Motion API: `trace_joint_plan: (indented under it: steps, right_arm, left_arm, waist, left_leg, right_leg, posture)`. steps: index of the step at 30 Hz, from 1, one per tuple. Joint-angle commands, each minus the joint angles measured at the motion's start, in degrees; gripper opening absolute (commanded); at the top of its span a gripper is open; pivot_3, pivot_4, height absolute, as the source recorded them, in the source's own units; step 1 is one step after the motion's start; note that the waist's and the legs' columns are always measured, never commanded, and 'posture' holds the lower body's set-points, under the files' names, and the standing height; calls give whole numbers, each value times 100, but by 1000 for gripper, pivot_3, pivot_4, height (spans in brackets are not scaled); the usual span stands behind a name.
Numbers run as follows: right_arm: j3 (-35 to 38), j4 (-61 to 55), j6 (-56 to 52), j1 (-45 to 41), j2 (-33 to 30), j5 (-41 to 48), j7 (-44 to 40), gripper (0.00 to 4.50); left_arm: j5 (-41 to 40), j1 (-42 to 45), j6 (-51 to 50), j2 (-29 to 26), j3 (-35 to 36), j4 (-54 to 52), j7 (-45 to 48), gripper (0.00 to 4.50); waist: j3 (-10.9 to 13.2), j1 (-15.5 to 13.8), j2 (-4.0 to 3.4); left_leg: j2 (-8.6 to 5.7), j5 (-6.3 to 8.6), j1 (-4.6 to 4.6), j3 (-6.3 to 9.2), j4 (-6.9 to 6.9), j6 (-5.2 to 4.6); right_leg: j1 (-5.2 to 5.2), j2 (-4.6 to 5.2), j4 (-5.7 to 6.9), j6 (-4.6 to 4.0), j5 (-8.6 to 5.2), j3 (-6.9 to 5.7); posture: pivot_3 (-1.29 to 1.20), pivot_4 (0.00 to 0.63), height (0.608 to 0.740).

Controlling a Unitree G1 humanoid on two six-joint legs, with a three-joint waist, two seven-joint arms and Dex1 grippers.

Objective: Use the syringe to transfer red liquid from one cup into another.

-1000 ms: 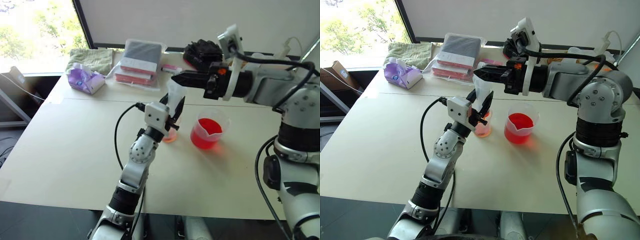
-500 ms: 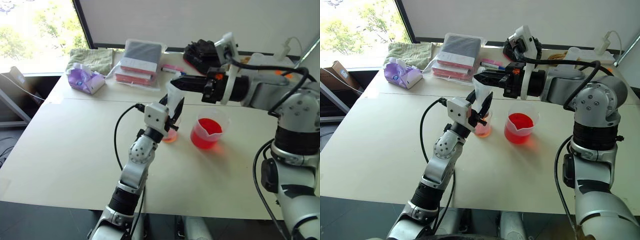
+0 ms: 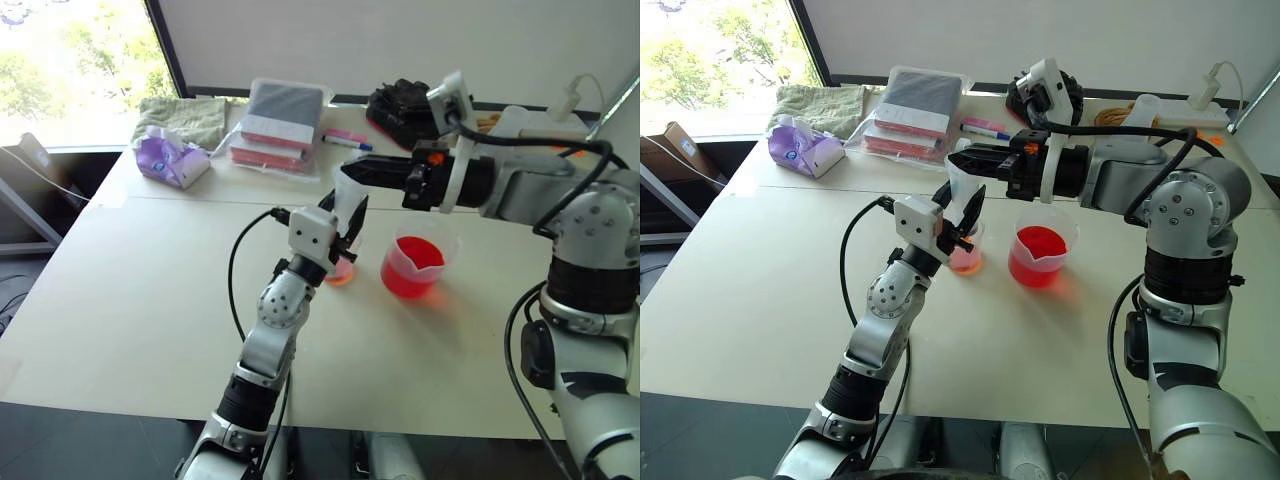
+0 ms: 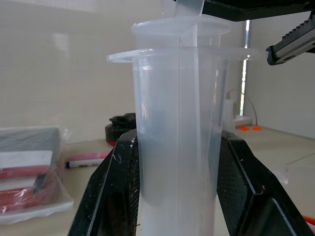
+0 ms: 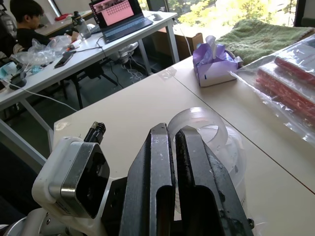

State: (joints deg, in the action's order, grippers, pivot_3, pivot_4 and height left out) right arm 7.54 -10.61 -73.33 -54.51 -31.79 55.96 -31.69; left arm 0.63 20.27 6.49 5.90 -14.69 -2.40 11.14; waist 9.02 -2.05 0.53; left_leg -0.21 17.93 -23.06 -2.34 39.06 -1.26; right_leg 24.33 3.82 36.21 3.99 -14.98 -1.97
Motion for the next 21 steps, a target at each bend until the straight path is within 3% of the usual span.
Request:
trace_joint_plan:
  steps: [1, 10, 13, 18, 21]
  right_arm:
    - [-298, -109, -180, 77, 122, 60, -76, 75]
    - [-247, -68, -134, -69, 82, 38, -206, 75]
    - [-209, -28, -155, -120, 70, 37, -222, 1045]
    - [-169, -6, -169, -172, 7, -9, -278, 3519]
    - [-109, 33, -255, -237, -67, 20, -337, 3519]
  left_arm:
    - [59, 185, 179, 129, -246, -448, 60, 1579]
    - [55, 182, 144, 119, -237, -443, 63, 1579]
    - [55, 178, 144, 121, -244, -445, 65, 1579]
    - [58, 177, 142, 117, -244, -449, 67, 1579]
    - [63, 179, 138, 119, -240, -454, 61, 1579]
  waist:
    - [0, 0, 0]
    - [0, 0, 0]
    - [0, 1, -1]
    - [-1, 1, -1]
    - [-1, -2, -2]
  left_leg:
    - [0, 0, 0, 0, 0, 0]
    - [0, 0, 0, -1, 1, 0]
    - [0, 0, 0, -1, 2, 0]
    - [-1, 0, 0, -2, 2, 0]
    - [0, 0, 0, -2, 3, 0]
  right_leg:
    - [0, 0, 0, 0, 0, 0]
    - [0, 0, 1, 1, 0, 0]
    - [0, 0, 1, 1, 1, 0]
    - [0, 0, 2, 1, 1, 0]
    - [0, 0, 2, 1, 1, 0]
  posture:
    - [0, 150, 740]
    - [0, 150, 740]
    - [0, 150, 740]
    - [0, 150, 740]
    - [0, 150, 740]
